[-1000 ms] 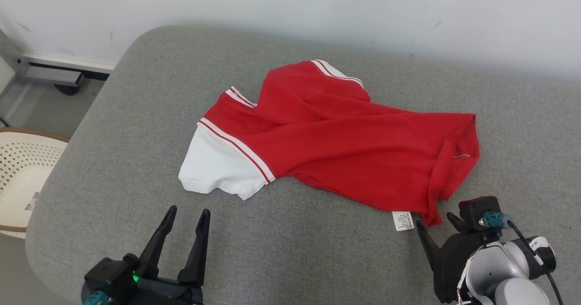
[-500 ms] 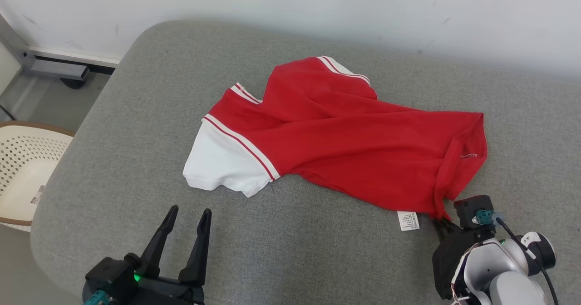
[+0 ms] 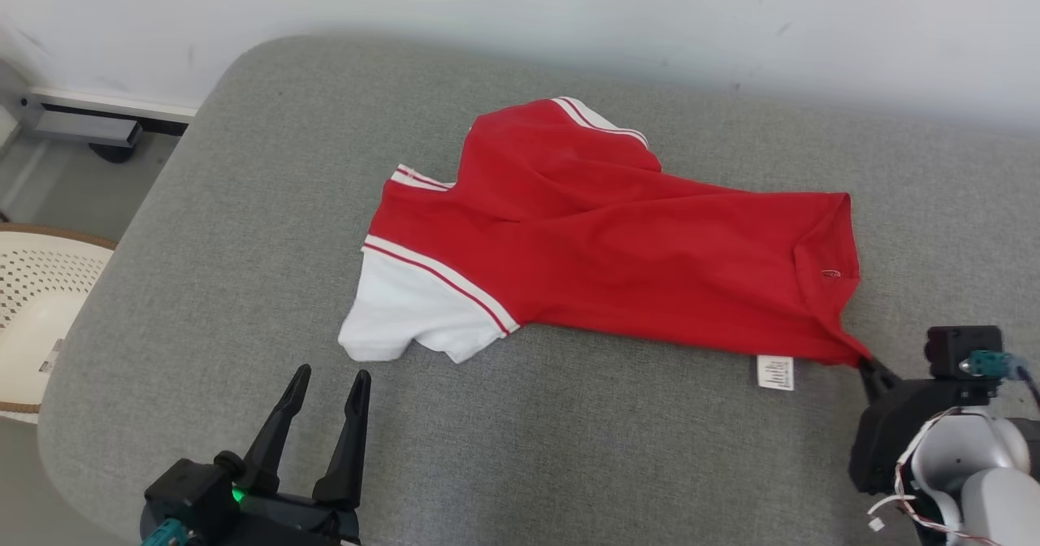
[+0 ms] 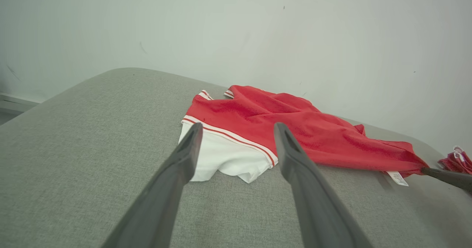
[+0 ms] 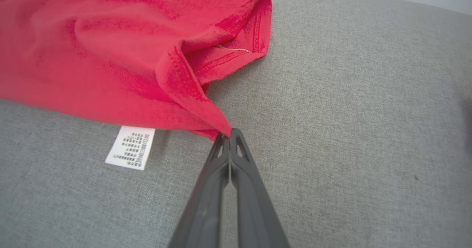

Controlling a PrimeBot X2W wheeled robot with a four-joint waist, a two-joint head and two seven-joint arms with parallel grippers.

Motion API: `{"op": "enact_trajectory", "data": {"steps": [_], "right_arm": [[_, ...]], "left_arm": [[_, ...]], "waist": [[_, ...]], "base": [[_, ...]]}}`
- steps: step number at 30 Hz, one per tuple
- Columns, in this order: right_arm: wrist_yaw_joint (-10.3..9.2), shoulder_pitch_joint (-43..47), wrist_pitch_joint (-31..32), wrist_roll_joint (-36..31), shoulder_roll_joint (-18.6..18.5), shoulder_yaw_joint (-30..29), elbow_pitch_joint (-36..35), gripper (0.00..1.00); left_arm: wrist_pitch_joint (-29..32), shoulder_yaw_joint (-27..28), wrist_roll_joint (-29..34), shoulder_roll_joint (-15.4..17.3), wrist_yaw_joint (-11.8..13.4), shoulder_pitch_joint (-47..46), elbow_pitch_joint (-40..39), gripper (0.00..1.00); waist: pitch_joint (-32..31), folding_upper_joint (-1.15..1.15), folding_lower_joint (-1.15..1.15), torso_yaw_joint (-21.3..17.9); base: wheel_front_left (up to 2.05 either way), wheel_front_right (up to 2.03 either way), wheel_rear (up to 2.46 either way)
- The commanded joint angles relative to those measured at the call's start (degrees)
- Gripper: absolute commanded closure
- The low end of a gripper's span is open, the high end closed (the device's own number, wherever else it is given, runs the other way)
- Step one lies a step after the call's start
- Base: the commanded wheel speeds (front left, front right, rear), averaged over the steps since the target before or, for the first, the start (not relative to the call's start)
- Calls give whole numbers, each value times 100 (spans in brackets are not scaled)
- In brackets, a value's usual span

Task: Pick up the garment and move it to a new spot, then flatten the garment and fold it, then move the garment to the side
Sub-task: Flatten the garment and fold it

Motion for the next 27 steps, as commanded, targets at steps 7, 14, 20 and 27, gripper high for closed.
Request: {"op": "enact_trajectory", "data": {"steps": [7,14,20,27], "right_arm": [[-2,-91,195,45,-19,-494,-73,100],[-2,-8,249,-204,-21,-584,173,0],[-2,-128,40,-160,-20,-742,226,0],[-2,-111,-258,509,-21,-763,191,0]], "left_arm": [[-30,7,-14,50,13,-51,7,0],[-30,-19,-42,73,13,-100,21,0],[-30,43,-13,81,13,-72,41,0],[-30,153,112,91,30,83,98,0]], "waist": [[-9,0,0,-62],[14,0,0,-50],[-12,0,0,-58],[-231,0,0,-187]], "base": [[0,0,0],[0,0,0],[0,0,0],[0,0,0]]}}
